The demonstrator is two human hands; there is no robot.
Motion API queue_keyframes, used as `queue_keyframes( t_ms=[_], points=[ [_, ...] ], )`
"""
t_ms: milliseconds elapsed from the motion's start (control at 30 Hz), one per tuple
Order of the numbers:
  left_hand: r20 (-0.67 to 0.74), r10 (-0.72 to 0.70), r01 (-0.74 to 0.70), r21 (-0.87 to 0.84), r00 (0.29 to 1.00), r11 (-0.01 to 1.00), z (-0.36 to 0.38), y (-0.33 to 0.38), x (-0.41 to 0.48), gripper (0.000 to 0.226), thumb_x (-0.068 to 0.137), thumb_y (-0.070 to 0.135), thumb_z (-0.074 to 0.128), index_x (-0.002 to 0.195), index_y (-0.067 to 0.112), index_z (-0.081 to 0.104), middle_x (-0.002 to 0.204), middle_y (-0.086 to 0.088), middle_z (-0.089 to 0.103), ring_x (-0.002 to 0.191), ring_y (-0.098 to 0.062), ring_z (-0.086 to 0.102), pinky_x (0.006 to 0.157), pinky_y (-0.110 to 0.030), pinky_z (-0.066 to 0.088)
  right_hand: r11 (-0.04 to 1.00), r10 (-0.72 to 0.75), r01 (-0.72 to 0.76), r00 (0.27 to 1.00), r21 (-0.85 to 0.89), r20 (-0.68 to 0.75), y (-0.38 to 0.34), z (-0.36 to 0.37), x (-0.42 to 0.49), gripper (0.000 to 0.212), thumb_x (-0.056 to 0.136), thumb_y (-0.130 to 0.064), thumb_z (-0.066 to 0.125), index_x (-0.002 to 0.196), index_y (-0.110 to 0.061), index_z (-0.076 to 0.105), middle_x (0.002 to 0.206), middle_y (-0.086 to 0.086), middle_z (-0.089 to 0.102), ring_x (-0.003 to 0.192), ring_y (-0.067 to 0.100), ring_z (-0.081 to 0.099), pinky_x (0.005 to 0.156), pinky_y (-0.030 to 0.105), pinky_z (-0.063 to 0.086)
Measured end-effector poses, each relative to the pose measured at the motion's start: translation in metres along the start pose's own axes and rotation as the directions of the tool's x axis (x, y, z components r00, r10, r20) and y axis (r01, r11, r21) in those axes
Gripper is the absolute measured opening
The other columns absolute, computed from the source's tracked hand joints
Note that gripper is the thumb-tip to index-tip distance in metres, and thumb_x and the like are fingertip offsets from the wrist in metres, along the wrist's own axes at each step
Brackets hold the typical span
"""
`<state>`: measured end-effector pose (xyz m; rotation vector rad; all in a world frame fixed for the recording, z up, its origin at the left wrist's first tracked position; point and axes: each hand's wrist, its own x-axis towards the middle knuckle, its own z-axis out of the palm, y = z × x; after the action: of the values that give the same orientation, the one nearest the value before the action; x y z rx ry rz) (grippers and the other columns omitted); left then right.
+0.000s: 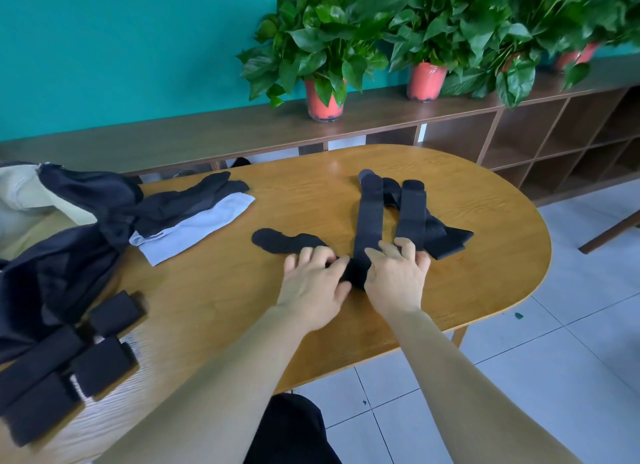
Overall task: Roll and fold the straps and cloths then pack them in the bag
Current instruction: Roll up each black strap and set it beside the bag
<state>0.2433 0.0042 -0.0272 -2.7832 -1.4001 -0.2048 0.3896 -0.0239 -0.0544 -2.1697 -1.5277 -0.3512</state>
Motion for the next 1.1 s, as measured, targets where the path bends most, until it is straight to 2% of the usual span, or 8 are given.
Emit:
queue_keyframes(
  t_ms=[167,333,467,667,833,900,1000,1100],
  points=[
    [0.294,0.009,0.001,-0.034,0.956,0.999,0.01,0.005,0.003,0.058,0.098,0.056,0.018,0.151,0.033,0.015,0.161,0.001,0.005,0.147,-0.021,0.006,0.115,-0.049,-0.003,0.999,-0.035,0.039,0.968,-0.011,0.247,-0.002,-0.009,0.006,0.05,0.085,-0.005,0.047,0.132,-0.021,0.053,0.112,-0.001,0.067,0.133,0.025,0.028,0.102,0.044,0.014],
    [0.3,0.045,-0.026,-0.067,0.953,0.997,0.002,-0.02,-0.011,0.05,0.1,0.053,0.016,0.142,0.034,0.037,0.157,0.006,0.024,0.146,-0.015,0.014,0.114,-0.053,-0.012,1.0,-0.006,0.01,0.958,-0.014,0.286,-0.002,-0.014,0.009,0.053,0.087,-0.004,0.042,0.137,-0.023,0.047,0.102,-0.001,0.067,0.134,0.022,0.025,0.105,0.043,0.012],
    [0.278,0.087,-0.043,-0.161,0.957,0.986,-0.006,-0.038,-0.031,0.04,0.101,0.048,0.02,0.118,0.034,0.054,0.14,0.016,0.044,0.143,-0.008,0.024,0.113,-0.052,-0.018,1.0,0.004,0.001,0.953,-0.016,0.303,-0.004,-0.017,0.008,0.05,0.089,-0.005,0.041,0.135,-0.023,0.049,0.103,0.002,0.066,0.134,0.021,0.025,0.106,0.044,0.014],
    [0.239,0.086,-0.039,-0.195,0.967,0.98,-0.011,-0.064,-0.07,0.028,0.102,0.043,0.024,0.092,0.035,0.049,0.123,0.019,0.051,0.13,0.0,0.039,0.108,-0.047,-0.026,0.999,-0.052,0.053,0.959,0.004,0.28,-0.016,-0.029,0.001,0.05,0.09,-0.006,0.042,0.138,-0.022,0.048,0.124,0.01,0.056,0.134,0.024,0.025,0.102,0.039,0.019],
    [0.155,0.091,-0.057,-0.211,0.984,0.976,-0.013,-0.082,-0.098,0.036,0.102,0.04,0.027,0.1,0.029,0.061,0.13,0.017,0.054,0.14,0.002,0.023,0.11,-0.044,-0.024,0.983,-0.14,0.117,0.978,0.143,0.157,-0.039,-0.026,-0.015,0.047,0.084,0.002,0.05,0.127,-0.014,0.06,0.109,0.012,0.065,0.13,0.025,0.036,0.099,0.04,0.021],
    [0.028,0.079,-0.071,-0.216,0.996,0.974,-0.014,-0.087,-0.108,0.046,0.097,0.047,0.021,0.103,0.031,0.063,0.129,0.018,0.055,0.138,0.001,0.029,0.112,-0.041,-0.019,0.955,-0.225,0.197,0.969,0.221,0.106,-0.052,-0.024,-0.024,0.046,0.076,0.006,0.057,0.118,-0.011,0.067,0.096,0.013,0.068,0.122,0.03,0.047,0.094,0.043,0.028],
    [-0.116,0.048,-0.072,-0.213,0.992,0.974,-0.011,-0.093,-0.121,0.022,0.096,0.035,0.047,0.107,0.032,0.066,0.123,0.018,0.06,0.126,-0.001,0.045,0.115,-0.04,-0.005,0.894,-0.353,0.329,0.935,0.303,0.026,-0.073,-0.024,-0.039,0.045,0.064,0.009,0.065,0.103,-0.011,0.073,0.081,0.005,0.07,0.106,0.032,0.059,0.083,0.045,0.041],
    [-0.131,0.091,-0.113,-0.168,0.987,0.979,0.001,-0.094,-0.132,0.019,0.088,0.033,0.059,0.104,0.033,0.07,0.114,0.018,0.065,0.113,-0.004,0.056,0.111,-0.041,0.005,0.82,-0.462,0.425,0.887,0.384,0.005,-0.088,-0.025,-0.058,0.037,0.063,0.0,0.062,0.093,-0.018,0.075,0.09,-0.006,0.072,0.103,0.028,0.058,0.079,0.039,0.039]
  ],
)
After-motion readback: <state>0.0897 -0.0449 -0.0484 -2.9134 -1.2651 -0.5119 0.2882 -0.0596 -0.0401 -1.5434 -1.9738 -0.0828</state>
